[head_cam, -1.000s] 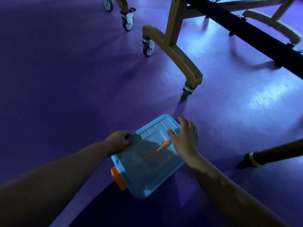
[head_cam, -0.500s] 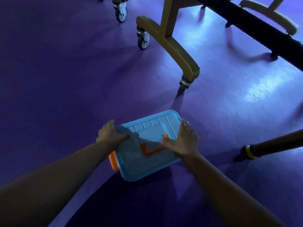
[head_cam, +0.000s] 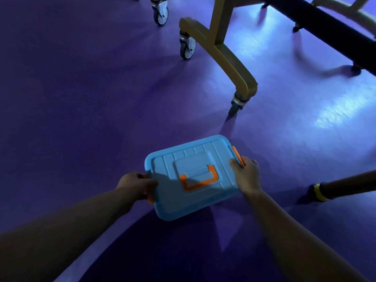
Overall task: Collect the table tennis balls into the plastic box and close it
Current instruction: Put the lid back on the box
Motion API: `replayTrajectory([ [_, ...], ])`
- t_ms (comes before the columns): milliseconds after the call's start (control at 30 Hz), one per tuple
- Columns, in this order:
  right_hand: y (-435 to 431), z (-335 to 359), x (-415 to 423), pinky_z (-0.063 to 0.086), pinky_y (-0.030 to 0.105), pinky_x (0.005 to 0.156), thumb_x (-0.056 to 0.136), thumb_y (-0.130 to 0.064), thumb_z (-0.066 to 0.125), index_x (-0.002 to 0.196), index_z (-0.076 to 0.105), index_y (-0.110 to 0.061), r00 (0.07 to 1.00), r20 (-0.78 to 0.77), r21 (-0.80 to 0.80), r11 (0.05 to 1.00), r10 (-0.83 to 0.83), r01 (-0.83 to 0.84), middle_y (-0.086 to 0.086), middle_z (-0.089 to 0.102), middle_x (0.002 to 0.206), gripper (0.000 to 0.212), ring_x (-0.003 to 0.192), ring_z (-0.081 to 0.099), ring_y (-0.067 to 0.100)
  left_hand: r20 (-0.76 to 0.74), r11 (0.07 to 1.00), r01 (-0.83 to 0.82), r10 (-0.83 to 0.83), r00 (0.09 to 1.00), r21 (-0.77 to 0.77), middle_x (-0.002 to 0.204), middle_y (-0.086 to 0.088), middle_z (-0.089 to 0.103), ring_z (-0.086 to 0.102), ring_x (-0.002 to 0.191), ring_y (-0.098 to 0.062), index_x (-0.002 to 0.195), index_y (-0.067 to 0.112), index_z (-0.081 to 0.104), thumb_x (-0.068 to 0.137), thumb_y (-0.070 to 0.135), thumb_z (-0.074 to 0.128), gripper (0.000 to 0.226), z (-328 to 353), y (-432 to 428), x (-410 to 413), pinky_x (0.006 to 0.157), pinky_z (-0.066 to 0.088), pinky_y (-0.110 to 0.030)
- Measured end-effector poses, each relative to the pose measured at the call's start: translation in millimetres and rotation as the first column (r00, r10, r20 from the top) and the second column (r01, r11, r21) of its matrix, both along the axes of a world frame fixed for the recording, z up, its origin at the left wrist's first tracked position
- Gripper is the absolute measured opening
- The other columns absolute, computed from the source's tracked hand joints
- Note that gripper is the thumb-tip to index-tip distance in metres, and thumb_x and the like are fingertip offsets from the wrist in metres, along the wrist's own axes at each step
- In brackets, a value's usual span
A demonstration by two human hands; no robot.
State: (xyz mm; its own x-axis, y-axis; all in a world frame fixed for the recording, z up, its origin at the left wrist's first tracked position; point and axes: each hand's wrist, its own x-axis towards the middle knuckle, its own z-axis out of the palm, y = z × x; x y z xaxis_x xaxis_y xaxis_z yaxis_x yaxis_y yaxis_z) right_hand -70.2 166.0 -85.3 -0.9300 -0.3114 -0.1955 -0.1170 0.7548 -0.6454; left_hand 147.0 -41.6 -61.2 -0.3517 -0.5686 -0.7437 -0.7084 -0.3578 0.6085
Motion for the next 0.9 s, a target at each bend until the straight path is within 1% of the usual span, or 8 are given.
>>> replayTrajectory([
  [133, 0, 2, 6, 0.035, 0.028, 0.070, 0.090, -0.026, 0.055, 0.100, 0.065, -0.009, 0.992, -0.127, -0.012, 1.000, 0.011, -0.013, 0.009, 0.061, 0.088, 0.022, 0.082, 0.056, 0.025, 0.088, 0.969, 0.081, -0.062, 0.994, -0.234, 0.065, -0.012, 0.064, 0.062, 0.059, -0.024, 0.077, 0.003, 0.063, 0.085, 0.012, 0.062, 0.012, 4, 20, -3, 0.056, 0.053, -0.034],
  [233, 0, 3, 9, 0.034, 0.027, 0.067, 0.093, -0.027, 0.051, 0.108, 0.065, -0.014, 0.978, -0.204, 0.068, 0.997, 0.047, -0.034, 0.011, 0.063, 0.096, 0.025, 0.088, 0.060, 0.030, 0.147, 0.927, 0.184, -0.143, 0.979, -0.326, 0.066, -0.016, 0.068, 0.066, 0.068, -0.029, 0.072, 0.003, 0.063, 0.084, 0.013, 0.058, 0.016, 7, 22, -2, 0.067, 0.056, -0.039],
  [433, -1, 7, 10, 0.043, 0.032, 0.074, 0.096, -0.028, 0.046, 0.116, 0.063, -0.013, 0.969, -0.233, 0.132, 0.990, 0.084, -0.054, 0.013, 0.063, 0.107, 0.030, 0.095, 0.060, 0.032, 0.256, 0.840, 0.327, -0.234, 0.938, -0.433, 0.071, -0.010, 0.067, 0.062, 0.067, -0.023, 0.073, 0.002, 0.065, 0.084, 0.012, 0.050, 0.021, 15, 31, -6, 0.052, 0.044, -0.028],
  [500, -1, 6, 12, 0.039, 0.029, 0.069, 0.095, -0.029, 0.047, 0.113, 0.064, -0.014, 0.975, -0.211, 0.102, 0.994, 0.064, -0.043, 0.013, 0.064, 0.101, 0.029, 0.091, 0.061, 0.030, 0.243, 0.849, 0.303, -0.214, 0.946, -0.433, 0.072, -0.008, 0.066, 0.059, 0.064, -0.019, 0.073, 0.005, 0.063, 0.086, 0.015, 0.051, 0.020, 17, 33, -5, 0.047, 0.040, -0.026],
  [633, 1, 6, 17, 0.041, 0.032, 0.065, 0.092, -0.026, 0.048, 0.094, 0.061, -0.015, 0.992, -0.120, -0.016, 0.999, 0.029, -0.031, 0.007, 0.064, 0.083, 0.017, 0.078, 0.059, 0.026, 0.176, 0.914, 0.199, -0.144, 0.974, -0.353, 0.074, -0.009, 0.067, 0.063, 0.067, -0.020, 0.074, 0.009, 0.060, 0.085, 0.023, 0.059, 0.018, 15, 28, -2, 0.053, 0.049, -0.030],
  [733, 5, 8, 24, 0.037, 0.030, 0.064, 0.090, -0.024, 0.050, 0.086, 0.056, -0.016, 0.999, -0.022, -0.068, 0.997, -0.040, 0.039, 0.004, 0.059, 0.080, 0.010, 0.074, 0.054, 0.023, 0.112, 0.975, 0.050, -0.025, 0.993, -0.218, 0.076, -0.011, 0.064, 0.066, 0.075, -0.028, 0.078, 0.005, 0.061, 0.081, 0.022, 0.065, 0.018, 15, 23, -5, 0.073, 0.059, -0.042],
  [800, 9, 8, 29, 0.036, 0.030, 0.066, 0.088, -0.027, 0.053, 0.090, 0.059, -0.013, 0.987, 0.040, -0.061, 0.985, -0.158, 0.160, 0.004, 0.058, 0.082, 0.015, 0.077, 0.054, 0.024, 0.085, 0.985, 0.010, 0.005, 0.996, -0.174, 0.077, -0.011, 0.063, 0.066, 0.078, -0.030, 0.078, 0.003, 0.060, 0.080, 0.019, 0.067, 0.017, 16, 23, -7, 0.077, 0.058, -0.045],
  [900, 19, 8, 30, 0.033, 0.027, 0.069, 0.086, -0.024, 0.056, 0.099, 0.063, -0.007, 0.956, 0.101, -0.065, 0.957, -0.275, 0.282, 0.006, 0.057, 0.085, 0.023, 0.079, 0.051, 0.024, 0.061, 0.974, -0.005, 0.020, 0.998, -0.226, 0.079, -0.013, 0.063, 0.065, 0.078, -0.031, 0.069, 0.007, 0.057, 0.079, 0.018, 0.067, 0.018, 17, 24, -14, 0.079, 0.058, -0.047],
])
